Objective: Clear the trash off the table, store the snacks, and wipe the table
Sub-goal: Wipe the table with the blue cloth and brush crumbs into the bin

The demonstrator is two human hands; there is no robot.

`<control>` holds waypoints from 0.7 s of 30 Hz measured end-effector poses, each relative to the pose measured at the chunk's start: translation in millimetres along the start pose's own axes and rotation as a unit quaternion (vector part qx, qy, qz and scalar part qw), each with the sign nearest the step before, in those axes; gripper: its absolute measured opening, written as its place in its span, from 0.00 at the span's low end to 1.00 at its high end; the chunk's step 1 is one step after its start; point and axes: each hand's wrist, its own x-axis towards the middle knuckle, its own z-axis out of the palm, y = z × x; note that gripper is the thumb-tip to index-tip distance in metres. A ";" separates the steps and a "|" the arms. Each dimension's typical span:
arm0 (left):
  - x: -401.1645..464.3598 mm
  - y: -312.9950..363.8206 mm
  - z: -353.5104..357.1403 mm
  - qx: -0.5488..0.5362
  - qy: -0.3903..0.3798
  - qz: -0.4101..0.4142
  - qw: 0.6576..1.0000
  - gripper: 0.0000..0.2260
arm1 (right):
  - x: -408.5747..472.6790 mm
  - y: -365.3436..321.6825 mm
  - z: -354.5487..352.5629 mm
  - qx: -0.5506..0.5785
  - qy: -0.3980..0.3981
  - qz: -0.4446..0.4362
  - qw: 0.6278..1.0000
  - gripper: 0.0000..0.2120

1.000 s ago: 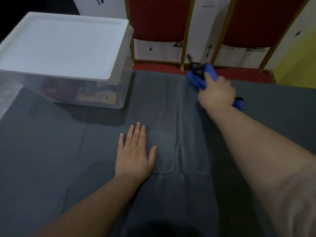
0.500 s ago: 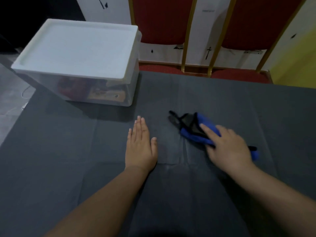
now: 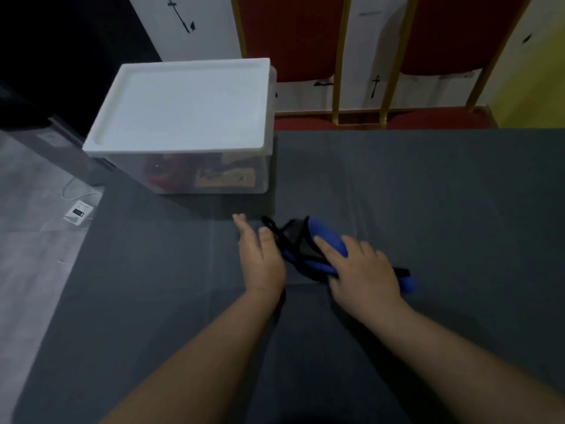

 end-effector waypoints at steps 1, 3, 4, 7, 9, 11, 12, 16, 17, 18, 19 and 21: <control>9.4 1.8 -18.0 -0.011 0.038 -0.012 0.999 0.26 | -11.7 1.3 3.2 -0.004 0.010 -0.002 1.000 0.36; 32.7 6.0 -54.7 -0.021 0.109 -0.021 0.994 0.23 | -34.0 20.3 8.2 -0.022 0.011 0.020 1.000 0.37; 47.2 8.9 -75.8 -0.035 0.139 -0.021 0.989 0.23 | -42.8 31.1 7.9 -0.029 0.005 0.051 0.998 0.36; 94.6 19.8 -136.0 -0.109 0.231 -0.019 0.967 0.22 | -48.8 58.5 -4.1 -0.046 0.001 0.183 0.982 0.33; 121.9 28.0 -167.4 -0.117 0.266 -0.032 0.956 0.23 | -41.7 68.2 -7.9 -0.063 -0.017 0.257 0.964 0.31; 142.9 33.0 -188.0 -0.096 0.249 -0.050 0.963 0.27 | -27.7 62.7 -8.2 -0.047 -0.010 0.286 0.957 0.30; 151.6 34.8 -194.0 -0.095 0.230 -0.062 0.967 0.30 | -19.6 54.0 -7.4 -0.040 0.003 0.290 0.956 0.30; 167.7 45.9 -198.4 -0.129 0.134 -0.126 0.974 0.41 | 10.2 -7.6 -2.2 -0.025 0.031 0.248 0.968 0.29; 169.6 46.7 -197.1 -0.152 0.107 -0.127 0.974 0.40 | 14.6 -25.5 -0.2 -0.013 0.033 0.227 0.973 0.30; 171.5 46.8 -196.1 -0.181 0.079 -0.124 0.972 0.35 | 17.2 -44.0 2.3 0.001 0.038 0.204 0.978 0.30; 172.9 47.5 -193.7 -0.218 0.061 -0.122 0.966 0.28 | 17.6 -61.3 5.1 0.011 0.041 0.180 0.983 0.30; 176.9 48.3 -188.9 -0.254 0.046 -0.134 0.957 0.22 | 14.2 -91.3 11.7 0.009 0.047 0.132 0.990 0.33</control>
